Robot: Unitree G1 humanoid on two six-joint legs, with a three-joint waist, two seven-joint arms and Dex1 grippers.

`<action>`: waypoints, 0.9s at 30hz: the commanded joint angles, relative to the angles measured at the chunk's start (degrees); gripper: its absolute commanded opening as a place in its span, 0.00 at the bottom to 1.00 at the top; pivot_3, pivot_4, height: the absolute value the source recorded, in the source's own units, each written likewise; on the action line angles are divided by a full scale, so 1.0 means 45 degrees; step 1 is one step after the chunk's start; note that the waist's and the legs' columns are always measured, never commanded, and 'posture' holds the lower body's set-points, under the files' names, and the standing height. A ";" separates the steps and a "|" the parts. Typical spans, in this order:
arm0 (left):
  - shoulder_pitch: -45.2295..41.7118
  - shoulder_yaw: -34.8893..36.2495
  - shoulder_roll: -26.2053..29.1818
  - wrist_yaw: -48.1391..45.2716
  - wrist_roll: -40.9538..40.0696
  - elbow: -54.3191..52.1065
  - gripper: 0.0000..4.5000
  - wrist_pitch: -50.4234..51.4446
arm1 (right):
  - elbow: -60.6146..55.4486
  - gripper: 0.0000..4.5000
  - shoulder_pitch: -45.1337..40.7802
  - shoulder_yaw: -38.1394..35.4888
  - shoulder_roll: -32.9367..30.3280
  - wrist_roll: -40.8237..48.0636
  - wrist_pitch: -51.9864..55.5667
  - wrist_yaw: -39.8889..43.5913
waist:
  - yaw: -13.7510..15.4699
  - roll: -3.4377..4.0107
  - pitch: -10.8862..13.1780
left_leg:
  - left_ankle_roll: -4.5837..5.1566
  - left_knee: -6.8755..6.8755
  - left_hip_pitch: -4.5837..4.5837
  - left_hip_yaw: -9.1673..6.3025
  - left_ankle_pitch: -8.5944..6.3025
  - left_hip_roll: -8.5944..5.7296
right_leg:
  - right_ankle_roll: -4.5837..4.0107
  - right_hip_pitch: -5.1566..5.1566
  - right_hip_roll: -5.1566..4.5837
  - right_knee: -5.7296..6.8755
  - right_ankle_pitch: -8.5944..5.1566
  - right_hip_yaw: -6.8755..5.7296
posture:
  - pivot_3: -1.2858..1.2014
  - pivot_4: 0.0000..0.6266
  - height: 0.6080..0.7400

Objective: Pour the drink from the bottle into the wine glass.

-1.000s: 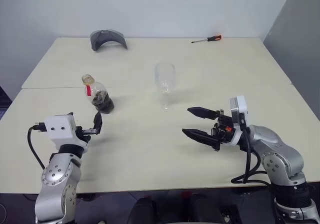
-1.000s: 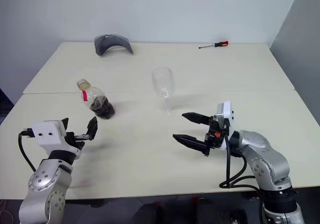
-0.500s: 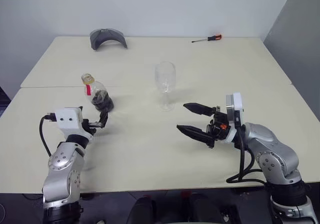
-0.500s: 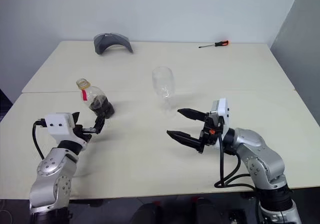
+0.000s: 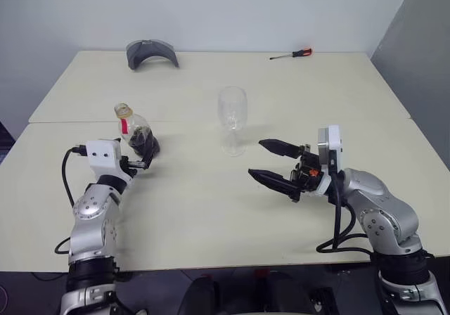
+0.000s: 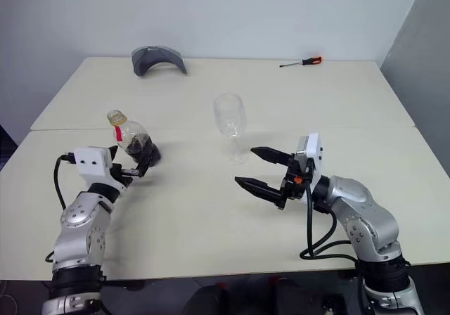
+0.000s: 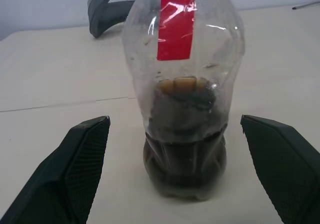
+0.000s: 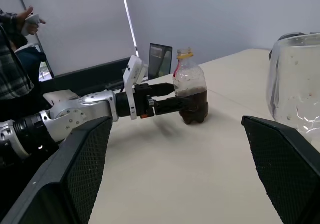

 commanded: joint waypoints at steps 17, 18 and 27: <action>-0.3307 -0.0671 0.0285 -0.0793 0.0562 0.4590 0.88 -0.2388 | -0.0255 1.00 -0.0138 -0.0073 -0.0092 -0.0184 -0.0512 -0.0219 | 0.0002 -0.0003 0.0000 | -0.0083 0.0027 -0.0119 -0.0024 0.0048 0.0002 | -0.0002 -0.0107 -0.0008 0.0019 0.0004 -0.0048 | 0.52 0.24 1.00; -0.3324 -0.0667 0.0289 -0.0830 0.0548 0.4642 0.80 -0.2419 | -0.0253 1.00 -0.0134 -0.0066 -0.0092 -0.0196 -0.0536 -0.0235 | 0.0002 -0.0003 0.0000 | -0.0085 0.0036 -0.0132 -0.0044 0.0049 0.0003 | -0.0002 -0.0108 -0.0009 0.0019 0.0003 -0.0068 | 0.52 0.24 1.00; -0.3656 -0.0663 0.0353 -0.0994 0.0504 0.4891 0.27 -0.2403 | -0.0152 1.00 -0.0246 0.0062 0.0155 -0.0392 -0.0637 -0.0338 | 0.0029 -0.0002 0.0000 | -0.0080 0.0155 -0.0207 -0.0116 0.0047 0.0000 | 0.0005 -0.0102 -0.0013 0.0034 0.0014 -0.0145 | 0.52 0.24 1.00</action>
